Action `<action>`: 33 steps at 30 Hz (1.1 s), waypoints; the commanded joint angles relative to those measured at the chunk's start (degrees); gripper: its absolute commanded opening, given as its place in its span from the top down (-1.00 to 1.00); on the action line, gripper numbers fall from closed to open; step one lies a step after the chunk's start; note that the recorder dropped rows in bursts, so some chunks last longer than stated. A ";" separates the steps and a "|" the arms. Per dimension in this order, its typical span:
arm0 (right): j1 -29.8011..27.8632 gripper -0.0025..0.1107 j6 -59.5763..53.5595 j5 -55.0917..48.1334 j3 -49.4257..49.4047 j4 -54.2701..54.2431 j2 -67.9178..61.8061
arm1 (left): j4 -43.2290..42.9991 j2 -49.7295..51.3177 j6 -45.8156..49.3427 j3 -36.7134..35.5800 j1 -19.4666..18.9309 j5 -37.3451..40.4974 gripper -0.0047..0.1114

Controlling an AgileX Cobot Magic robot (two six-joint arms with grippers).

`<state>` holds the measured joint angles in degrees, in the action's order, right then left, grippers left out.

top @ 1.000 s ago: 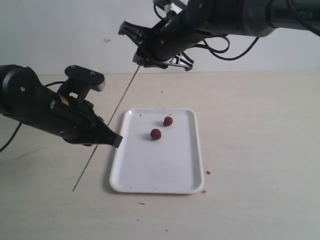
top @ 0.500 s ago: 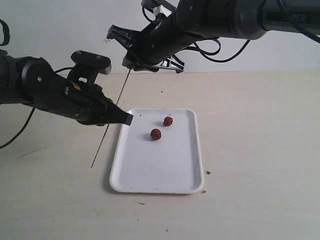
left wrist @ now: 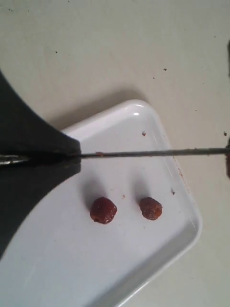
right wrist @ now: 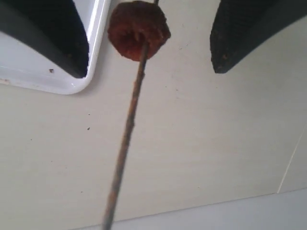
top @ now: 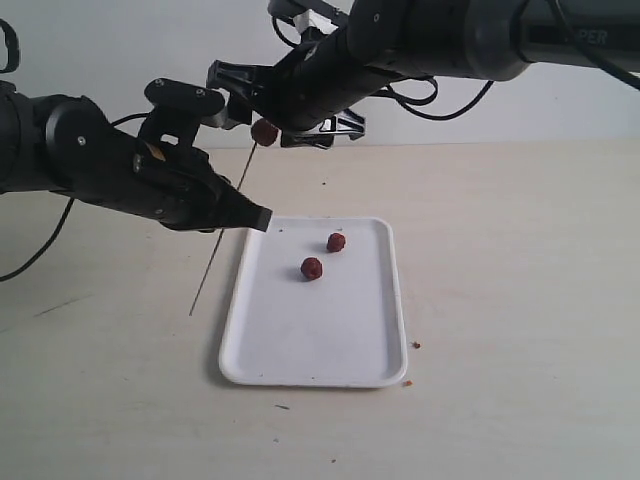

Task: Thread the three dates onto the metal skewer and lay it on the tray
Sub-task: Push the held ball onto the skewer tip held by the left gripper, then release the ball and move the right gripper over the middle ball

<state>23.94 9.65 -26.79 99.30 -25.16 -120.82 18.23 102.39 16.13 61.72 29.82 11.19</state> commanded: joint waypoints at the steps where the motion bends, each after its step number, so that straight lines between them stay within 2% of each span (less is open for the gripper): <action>1: -0.01 -0.29 -0.62 -0.27 0.58 0.62 1.08 | 0.02 0.23 -0.09 0.44 0.04 -0.32 0.92; 6: -0.01 -0.29 -0.62 -0.30 0.58 3.91 3.51 | -0.09 0.22 -0.09 0.32 -1.17 0.55 0.92; 17: -3.48 -0.29 -0.62 -2.37 0.58 6.57 9.25 | -4.27 0.22 0.54 0.32 -3.16 9.85 0.92; 20: -4.51 -0.29 -0.62 -5.62 0.58 11.89 9.46 | -5.83 -0.02 0.77 0.32 -3.16 11.40 0.92; 27: -4.94 -0.28 -1.91 -15.26 0.58 31.85 9.36 | -7.80 -2.54 1.92 0.32 -3.20 16.63 0.92; 33: -4.94 -0.21 -3.43 -22.54 0.58 32.76 8.72 | -10.55 -5.73 1.92 0.32 -3.20 22.42 0.92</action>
<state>19.18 7.67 -46.54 99.54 6.68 -111.83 9.03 98.17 17.84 61.72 26.87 31.31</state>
